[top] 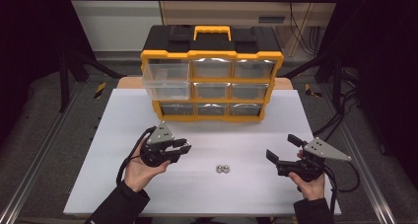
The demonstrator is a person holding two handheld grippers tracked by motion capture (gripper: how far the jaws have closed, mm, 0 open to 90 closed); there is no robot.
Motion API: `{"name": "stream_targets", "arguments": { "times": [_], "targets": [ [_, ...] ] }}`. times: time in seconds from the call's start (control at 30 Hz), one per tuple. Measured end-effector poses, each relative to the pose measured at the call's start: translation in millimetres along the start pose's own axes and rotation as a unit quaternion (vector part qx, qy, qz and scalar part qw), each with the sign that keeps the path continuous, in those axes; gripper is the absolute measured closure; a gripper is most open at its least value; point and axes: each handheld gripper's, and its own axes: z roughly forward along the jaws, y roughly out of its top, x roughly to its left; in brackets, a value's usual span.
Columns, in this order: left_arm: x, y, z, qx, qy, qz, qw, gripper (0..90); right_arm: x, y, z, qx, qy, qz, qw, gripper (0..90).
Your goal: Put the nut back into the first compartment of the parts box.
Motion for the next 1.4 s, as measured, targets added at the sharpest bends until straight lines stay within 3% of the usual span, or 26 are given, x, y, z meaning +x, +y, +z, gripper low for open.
{"name": "stream_targets", "arguments": {
  "times": [0.67, 1.17, 1.4],
  "targets": [
    [14.5, 20.0, -32.4, -0.028, 0.014, -0.001, 0.9995, 69.3, -0.4, 0.3, 0.5, 0.001, 0.000, 0.001, 1.0000, 3.6],
    [19.9, 48.2, -60.2, -0.034, 0.040, 0.015, 0.9985, 69.2, -0.4, 0.2, 0.8, 0.001, -0.001, 0.000, 1.0000, 3.6],
    [22.5, 59.5, -64.9, -0.027, 0.048, 0.021, 0.9983, 69.3, -0.3, 0.2, 0.7, 0.001, -0.001, 0.000, 1.0000, 3.6]
  ]
}}
